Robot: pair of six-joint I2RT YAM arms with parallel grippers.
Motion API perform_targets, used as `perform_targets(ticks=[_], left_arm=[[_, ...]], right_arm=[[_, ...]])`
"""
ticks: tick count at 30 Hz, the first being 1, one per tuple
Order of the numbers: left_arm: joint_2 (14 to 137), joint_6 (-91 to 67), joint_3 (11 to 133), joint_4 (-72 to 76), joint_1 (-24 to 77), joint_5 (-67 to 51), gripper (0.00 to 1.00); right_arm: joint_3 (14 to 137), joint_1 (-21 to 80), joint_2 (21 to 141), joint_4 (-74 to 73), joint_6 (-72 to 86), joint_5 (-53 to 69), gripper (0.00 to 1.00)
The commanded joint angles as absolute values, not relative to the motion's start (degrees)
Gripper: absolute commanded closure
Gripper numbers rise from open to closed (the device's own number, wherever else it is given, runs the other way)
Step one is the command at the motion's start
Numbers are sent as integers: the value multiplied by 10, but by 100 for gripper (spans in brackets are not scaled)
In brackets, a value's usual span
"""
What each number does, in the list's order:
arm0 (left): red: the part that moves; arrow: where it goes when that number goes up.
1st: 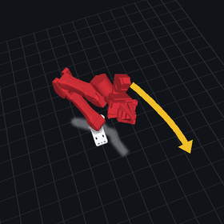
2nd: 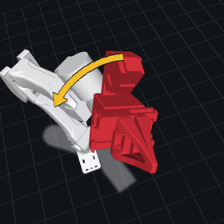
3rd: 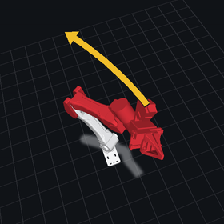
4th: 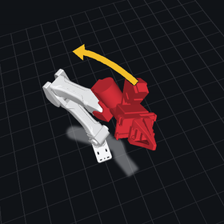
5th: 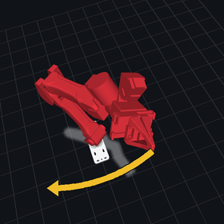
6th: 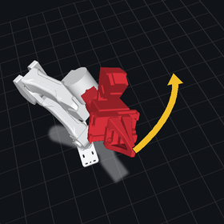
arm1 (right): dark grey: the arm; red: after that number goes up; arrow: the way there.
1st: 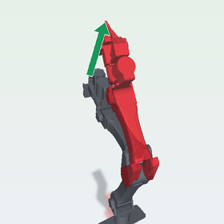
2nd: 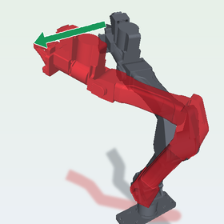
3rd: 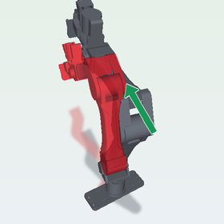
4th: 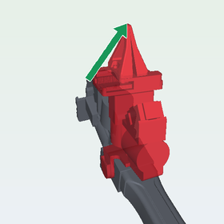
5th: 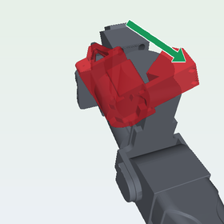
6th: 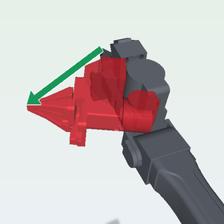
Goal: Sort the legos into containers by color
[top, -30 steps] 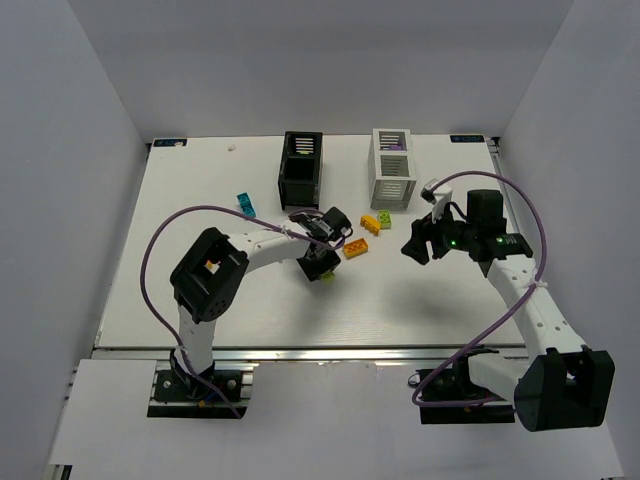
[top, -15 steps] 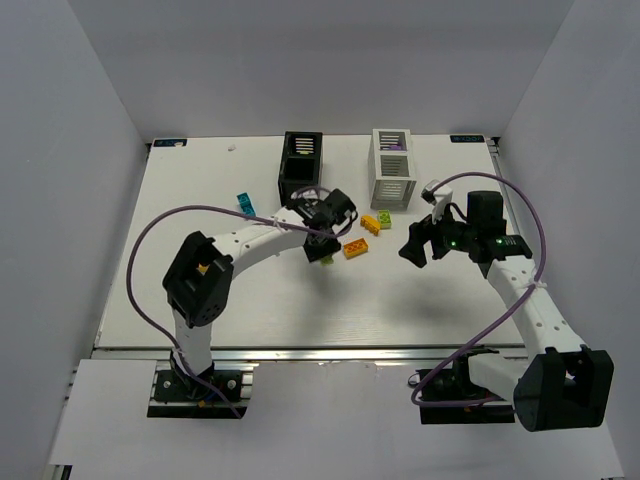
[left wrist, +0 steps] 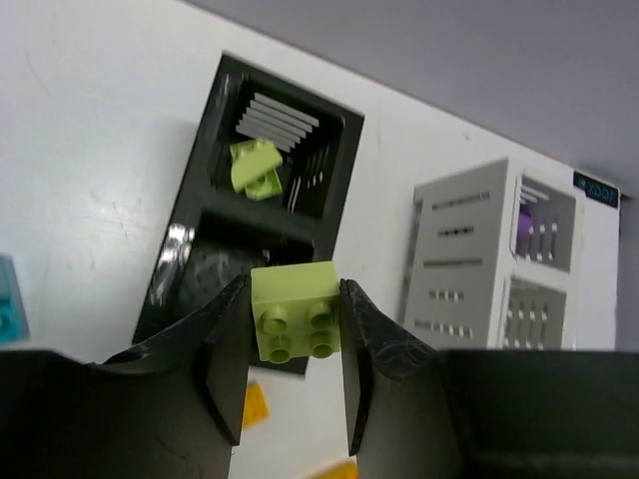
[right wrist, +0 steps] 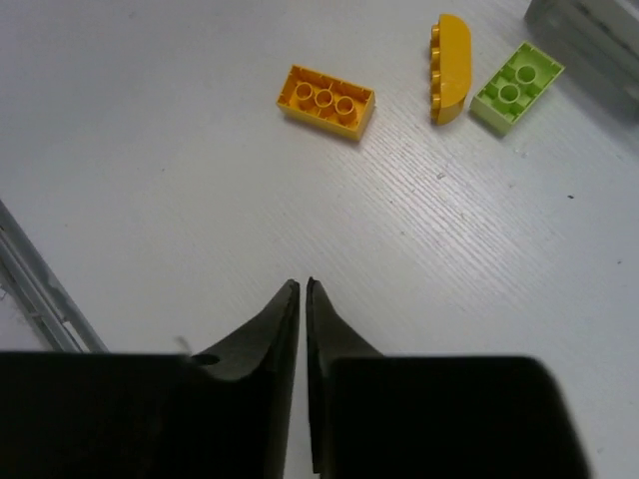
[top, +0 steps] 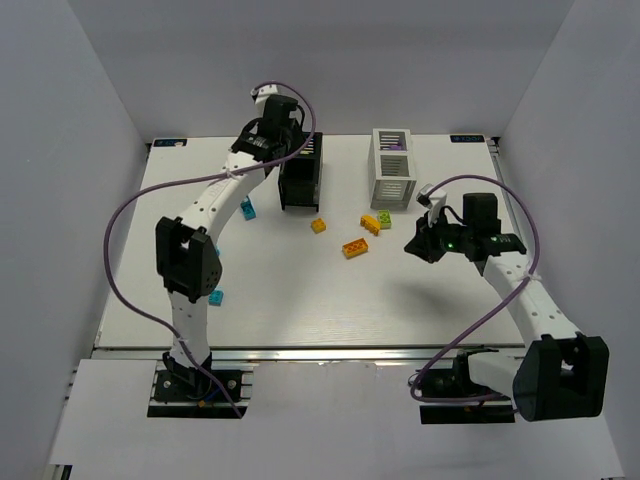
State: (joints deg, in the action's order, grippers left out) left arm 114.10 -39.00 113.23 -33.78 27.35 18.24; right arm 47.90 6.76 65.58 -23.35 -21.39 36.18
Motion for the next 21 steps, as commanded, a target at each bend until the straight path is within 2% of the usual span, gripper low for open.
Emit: perform_targets(ticks=[1,2,7,11,16,17,21], left_arm=[[1186,-315,1174,-250,263,171,100],[1205,-311,1184,-237,259,171,100],[1239,-289,1203,-147,245,182,100],[1269,-280,1226,-127,241,195,100],[1300,-275,1259,-129,240,204,100],[1302,-276,1259,-129,240,205,100],[1308,-282,1253,-133,240,213,94]], right_arm=[[487,65,674,-224,-203,398,95],[488,66,679,-226,-200,399,98],[490,66,693,-230,-204,402,89],[490,66,700,-237,-214,399,75],[493,65,713,-239,-217,400,66],[494,65,715,-239,-217,400,61],[500,66,724,-240,-218,398,48]])
